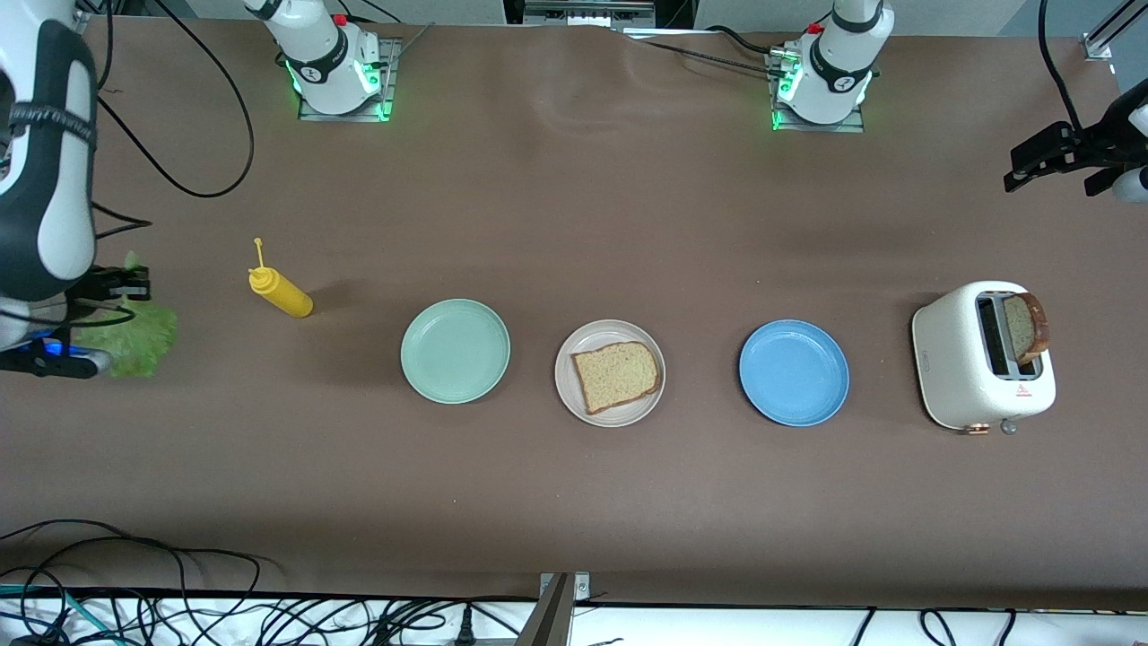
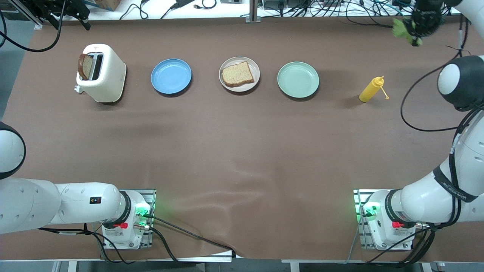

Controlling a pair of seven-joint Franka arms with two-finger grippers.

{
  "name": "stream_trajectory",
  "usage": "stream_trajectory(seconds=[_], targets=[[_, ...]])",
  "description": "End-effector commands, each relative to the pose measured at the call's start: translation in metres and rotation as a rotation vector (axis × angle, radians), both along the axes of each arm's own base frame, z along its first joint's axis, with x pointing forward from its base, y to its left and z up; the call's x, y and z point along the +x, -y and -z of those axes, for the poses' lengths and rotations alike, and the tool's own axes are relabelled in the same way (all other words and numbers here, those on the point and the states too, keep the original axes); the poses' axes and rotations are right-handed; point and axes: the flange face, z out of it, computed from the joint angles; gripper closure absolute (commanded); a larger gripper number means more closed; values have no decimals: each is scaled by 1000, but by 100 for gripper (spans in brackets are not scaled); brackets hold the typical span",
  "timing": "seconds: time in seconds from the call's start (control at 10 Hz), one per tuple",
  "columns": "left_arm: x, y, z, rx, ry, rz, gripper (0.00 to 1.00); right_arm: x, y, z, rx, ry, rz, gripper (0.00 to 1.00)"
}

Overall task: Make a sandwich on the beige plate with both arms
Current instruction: 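Carry the lettuce leaf with the right gripper over the bread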

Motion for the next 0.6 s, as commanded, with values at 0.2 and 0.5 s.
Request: stream_trajectory(seconds=[0.2, 0.5], targets=[[3, -2, -3, 13, -13, -7, 0, 4, -159, -46, 108, 196, -114, 100], [3, -2, -3, 13, -13, -7, 0, -5, -308, -30, 209, 373, -248, 100]])
